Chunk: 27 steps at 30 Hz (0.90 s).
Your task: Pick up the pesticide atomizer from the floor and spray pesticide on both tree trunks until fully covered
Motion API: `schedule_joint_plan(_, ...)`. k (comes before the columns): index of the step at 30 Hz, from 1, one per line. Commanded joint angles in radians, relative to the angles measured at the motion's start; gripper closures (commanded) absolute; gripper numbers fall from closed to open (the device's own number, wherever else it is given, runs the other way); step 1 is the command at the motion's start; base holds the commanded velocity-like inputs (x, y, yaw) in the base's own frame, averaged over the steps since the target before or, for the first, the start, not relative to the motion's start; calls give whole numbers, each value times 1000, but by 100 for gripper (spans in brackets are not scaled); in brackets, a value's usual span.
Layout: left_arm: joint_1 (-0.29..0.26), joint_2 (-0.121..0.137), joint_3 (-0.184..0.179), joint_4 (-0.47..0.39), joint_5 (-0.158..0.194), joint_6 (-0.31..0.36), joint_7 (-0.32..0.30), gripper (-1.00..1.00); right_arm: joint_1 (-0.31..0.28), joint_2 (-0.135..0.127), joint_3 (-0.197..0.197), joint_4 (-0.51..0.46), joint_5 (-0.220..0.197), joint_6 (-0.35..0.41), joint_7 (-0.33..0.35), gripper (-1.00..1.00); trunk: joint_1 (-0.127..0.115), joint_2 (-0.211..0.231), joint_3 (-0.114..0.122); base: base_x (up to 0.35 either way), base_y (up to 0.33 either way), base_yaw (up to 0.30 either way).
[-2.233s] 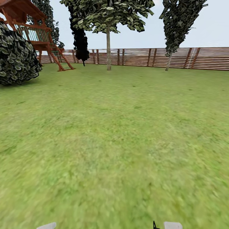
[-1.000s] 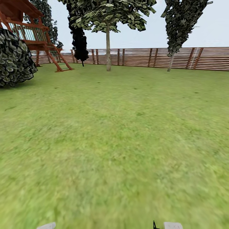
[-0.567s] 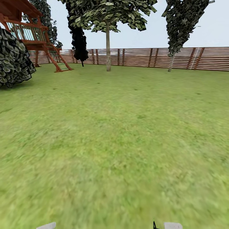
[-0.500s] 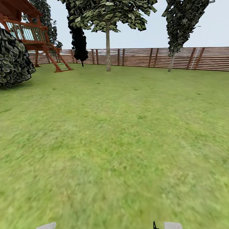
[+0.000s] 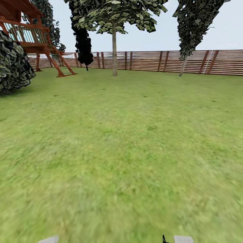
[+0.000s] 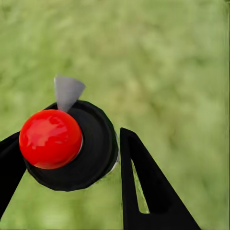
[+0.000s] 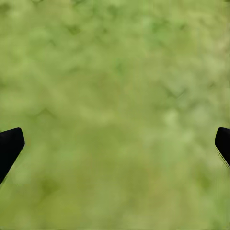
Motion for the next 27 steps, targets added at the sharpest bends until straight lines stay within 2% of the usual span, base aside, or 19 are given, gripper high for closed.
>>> schedule_joint_plan(1, 0, 0, -9, 0, 3, -2, 6, 100, -1, 0, -5, 1, 11, -2, -6, -100, 0, 0, -1, 339, 0, 0)
schedule_joint_plan(27, 0, -4, -10, 2, 2, -2, 6, 100, -1, 0, -5, 1, 11, -2, -6, -100, 0, 0, -1, 339, 0, 0)
